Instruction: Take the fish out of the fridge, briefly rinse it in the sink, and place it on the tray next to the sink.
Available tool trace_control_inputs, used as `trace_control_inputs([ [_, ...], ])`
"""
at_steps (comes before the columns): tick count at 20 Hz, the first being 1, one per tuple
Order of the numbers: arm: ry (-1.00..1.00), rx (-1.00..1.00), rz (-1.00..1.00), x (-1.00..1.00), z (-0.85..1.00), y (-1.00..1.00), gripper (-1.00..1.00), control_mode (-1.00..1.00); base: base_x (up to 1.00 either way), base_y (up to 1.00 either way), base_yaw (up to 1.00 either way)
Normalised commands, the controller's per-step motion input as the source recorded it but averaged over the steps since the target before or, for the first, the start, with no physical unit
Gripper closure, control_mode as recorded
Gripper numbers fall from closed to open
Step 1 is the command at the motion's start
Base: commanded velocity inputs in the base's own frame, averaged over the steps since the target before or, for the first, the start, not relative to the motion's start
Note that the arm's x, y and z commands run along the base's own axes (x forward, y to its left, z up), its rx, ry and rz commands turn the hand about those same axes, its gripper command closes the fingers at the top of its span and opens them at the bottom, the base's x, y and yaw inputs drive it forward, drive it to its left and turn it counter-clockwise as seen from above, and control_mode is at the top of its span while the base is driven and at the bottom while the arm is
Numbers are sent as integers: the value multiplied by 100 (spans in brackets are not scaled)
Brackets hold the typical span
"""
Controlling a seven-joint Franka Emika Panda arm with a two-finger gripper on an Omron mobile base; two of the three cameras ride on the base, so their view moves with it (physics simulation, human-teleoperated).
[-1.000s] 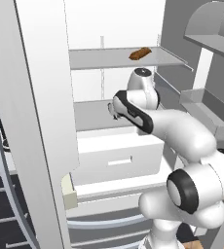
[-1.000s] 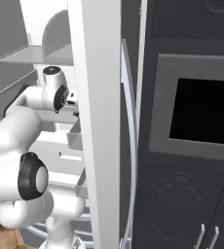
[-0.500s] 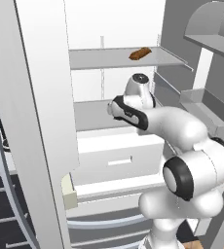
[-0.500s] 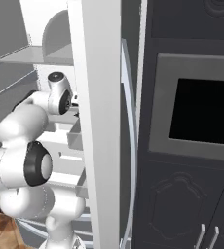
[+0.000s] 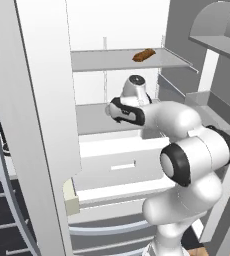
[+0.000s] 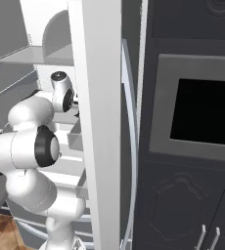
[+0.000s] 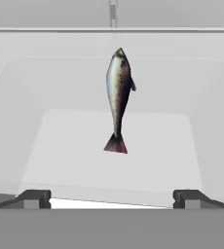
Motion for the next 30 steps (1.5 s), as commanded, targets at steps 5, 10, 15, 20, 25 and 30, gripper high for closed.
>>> trace_control_inputs([
  [5,2,0,0,14,-16,0,-100,-100,0,0,0],
  [10,0,-1,0,15,-29,-1,-100,-100,0,0,0],
  [15,0,0,0,46,-19,0,-100,-100,0,0,0],
  [20,0,0,0,51,-16,0,-100,-100,0,0,0],
  [25,0,0,0,51,-16,0,-100,-100,0,0,0],
  [30,0,0,0,53,-20,0,-100,-100,0,0,0],
])
